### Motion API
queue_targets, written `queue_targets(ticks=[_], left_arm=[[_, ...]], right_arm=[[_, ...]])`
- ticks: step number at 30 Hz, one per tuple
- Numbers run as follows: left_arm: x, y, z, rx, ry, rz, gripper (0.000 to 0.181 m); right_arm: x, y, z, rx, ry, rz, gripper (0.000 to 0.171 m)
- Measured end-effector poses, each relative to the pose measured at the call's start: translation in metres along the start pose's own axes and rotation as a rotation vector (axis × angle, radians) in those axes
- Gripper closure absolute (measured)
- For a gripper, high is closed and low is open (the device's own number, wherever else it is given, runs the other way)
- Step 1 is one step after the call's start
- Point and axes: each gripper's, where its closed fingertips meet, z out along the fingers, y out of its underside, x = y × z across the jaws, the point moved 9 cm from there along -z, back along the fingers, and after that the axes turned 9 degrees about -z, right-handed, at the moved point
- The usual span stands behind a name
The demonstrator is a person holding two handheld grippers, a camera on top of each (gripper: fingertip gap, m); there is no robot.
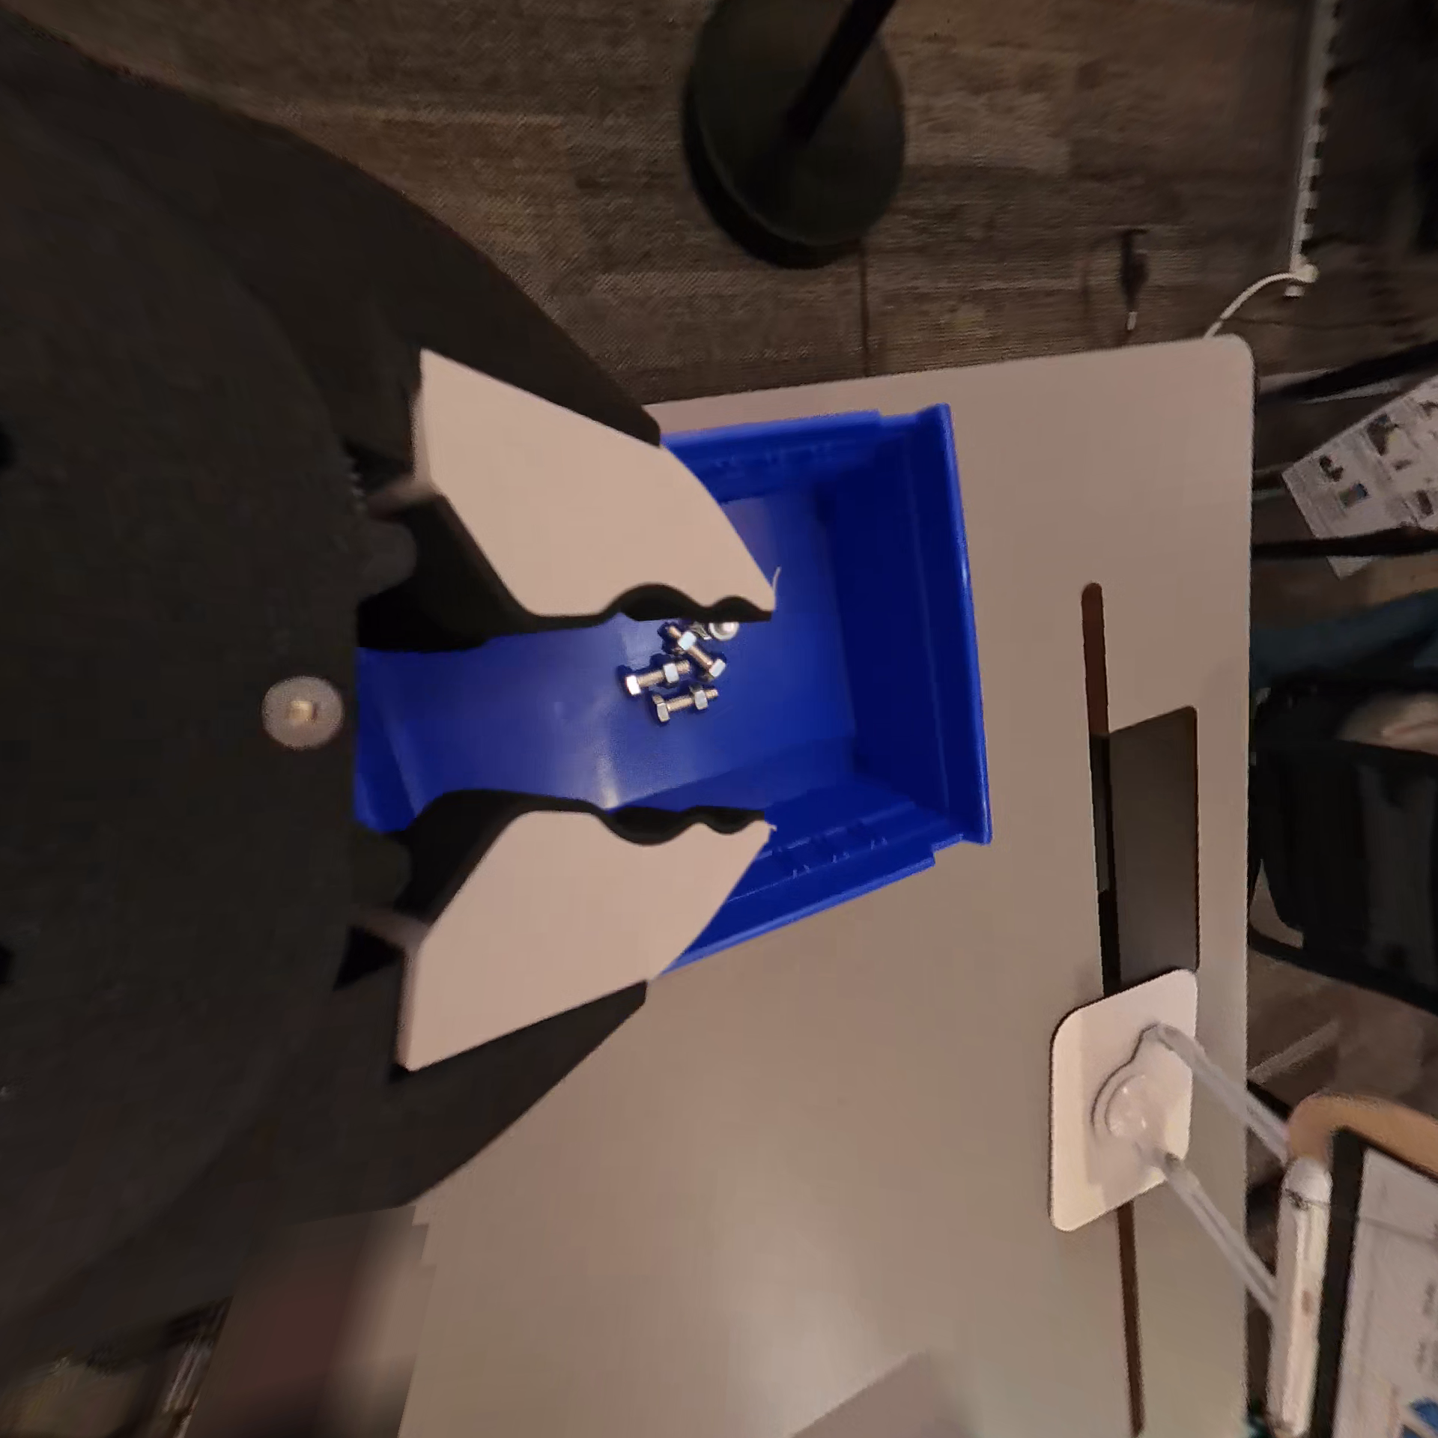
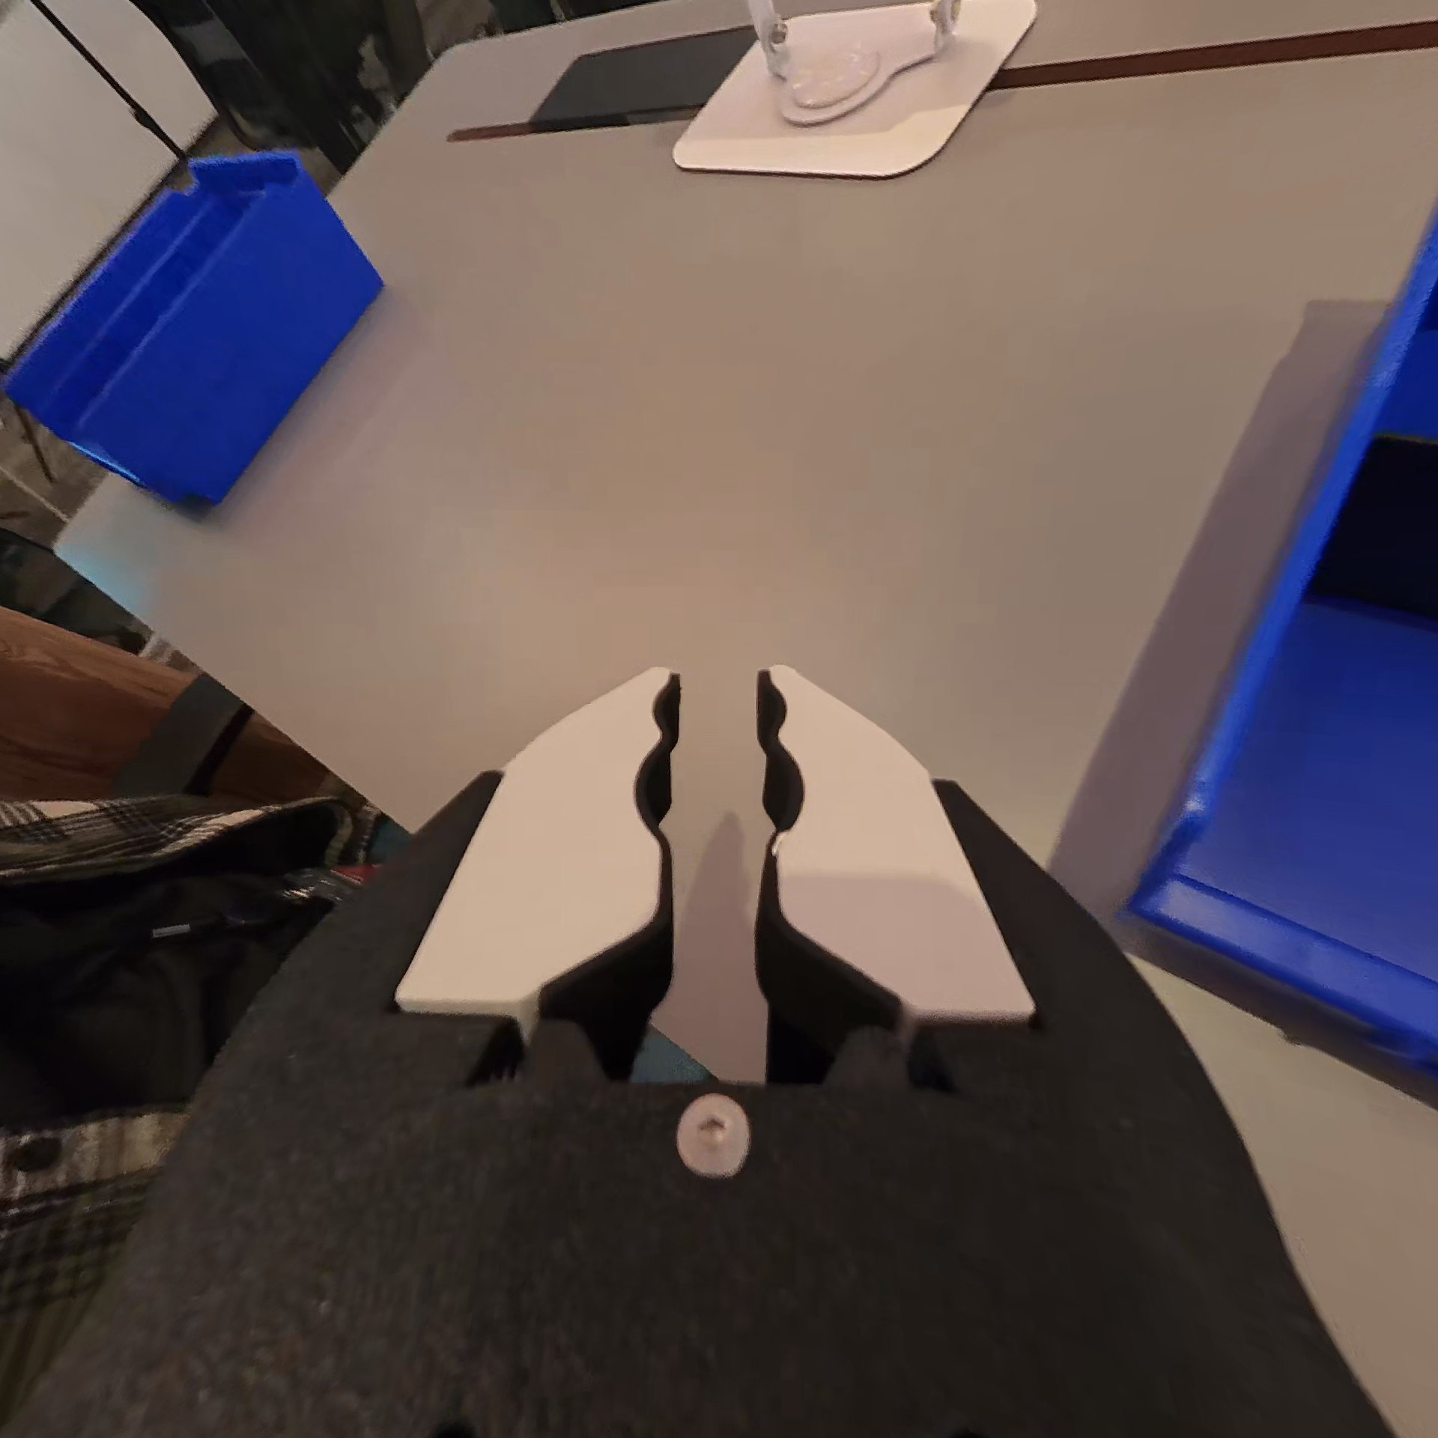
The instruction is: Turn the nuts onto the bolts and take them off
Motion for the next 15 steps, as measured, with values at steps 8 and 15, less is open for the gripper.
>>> queue_targets(ticks=[8, 15], left_arm=[[0.018, 0.031, 0.052, -0.194, -0.079, 0.252, 0.125], [0.0, 0.065, 0.085, -0.337, -0.176, 0.13, 0.131]], right_arm=[[-0.011, 0.026, 0.012, 0.044, -0.082, 0.062, 0.153], [-0.014, 0.029, 0.022, 0.04, -0.095, 0.073, 0.153]])
